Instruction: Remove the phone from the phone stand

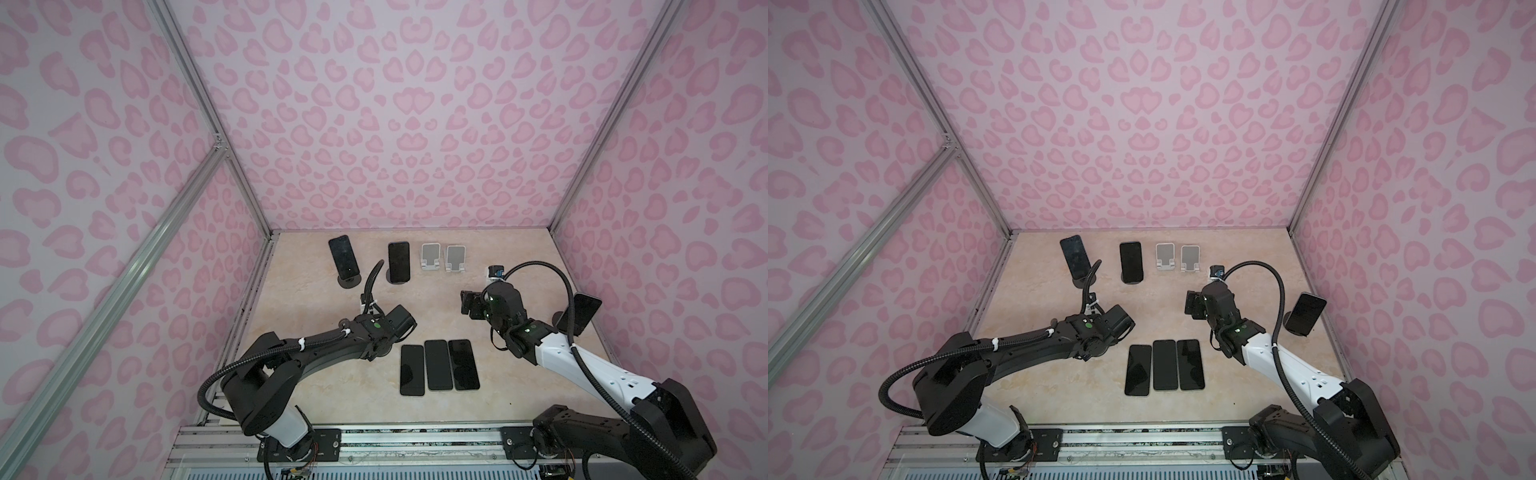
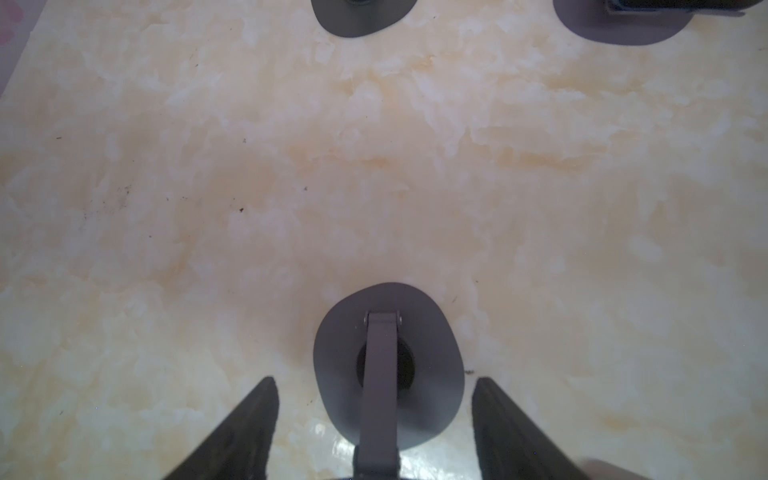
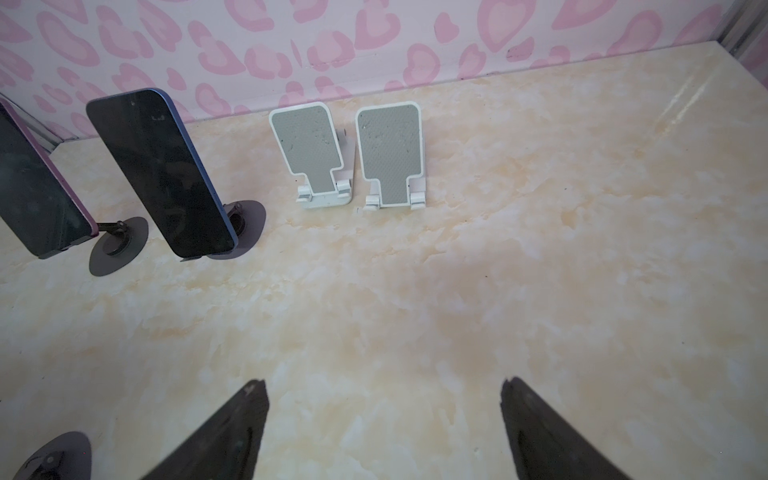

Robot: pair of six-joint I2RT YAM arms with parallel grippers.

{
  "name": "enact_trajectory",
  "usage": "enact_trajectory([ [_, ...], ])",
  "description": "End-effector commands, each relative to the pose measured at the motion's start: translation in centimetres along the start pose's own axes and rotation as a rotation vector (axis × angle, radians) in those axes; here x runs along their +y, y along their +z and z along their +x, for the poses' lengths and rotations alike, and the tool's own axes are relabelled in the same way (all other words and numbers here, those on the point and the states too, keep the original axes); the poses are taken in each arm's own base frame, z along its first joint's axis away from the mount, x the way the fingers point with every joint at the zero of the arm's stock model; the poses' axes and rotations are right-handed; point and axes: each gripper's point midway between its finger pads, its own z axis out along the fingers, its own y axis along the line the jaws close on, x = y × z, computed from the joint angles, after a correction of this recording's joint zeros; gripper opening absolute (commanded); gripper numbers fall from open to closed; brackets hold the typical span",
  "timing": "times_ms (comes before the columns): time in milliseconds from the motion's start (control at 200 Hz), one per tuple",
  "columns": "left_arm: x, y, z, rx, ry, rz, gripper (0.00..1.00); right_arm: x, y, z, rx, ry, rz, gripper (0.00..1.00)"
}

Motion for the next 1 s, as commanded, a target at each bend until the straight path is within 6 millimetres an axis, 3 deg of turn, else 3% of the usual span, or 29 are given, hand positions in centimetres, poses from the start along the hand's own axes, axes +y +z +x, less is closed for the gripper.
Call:
enact_trajectory([
  [0, -0.5, 0.2, -1.1, -0.06, 0.01, 0.003, 0.65, 0.4, 0.0, -0.2, -0.01, 0.007, -0.02, 0.89],
  [90, -0.3, 0.0, -1.2, -0.066, 0.019, 0.0, 0.57, 0.4, -0.1, -0.3, -0.013, 0.009, -0.022, 0.89],
  [225, 0.1, -0.7, -1.9, -0.088, 0.029, 0.01, 0.56, 0.4, 0.0, -0.2, -0.014, 0.011, -0.023, 0.88],
  [330, -1.3, -2.3, -3.4, -0.119, 0.07, 0.061, 0.53, 0.2, 0.0, -0.1, -0.015, 0.016, -0.012, 0.88],
  [430, -4.2, -4.5, -6.5, -0.169, 0.121, 0.131, 0.53, -0.1, 0.0, -0.3, -0.023, 0.022, 0.004, 0.88],
  [595, -11.0, -6.4, -11.4, -0.219, 0.171, 0.237, 0.53, -1.7, -0.4, -0.5, -0.046, 0.055, 0.082, 0.87],
  [815, -17.9, -4.7, -15.2, -0.286, 0.208, 0.285, 0.53, -4.3, -1.7, -1.5, -0.097, 0.191, 0.098, 0.87],
  [995, -22.6, -2.9, -16.1, -0.285, 0.228, 0.366, 0.53, -5.4, -2.6, -2.0, -0.138, 0.245, 0.099, 0.87],
])
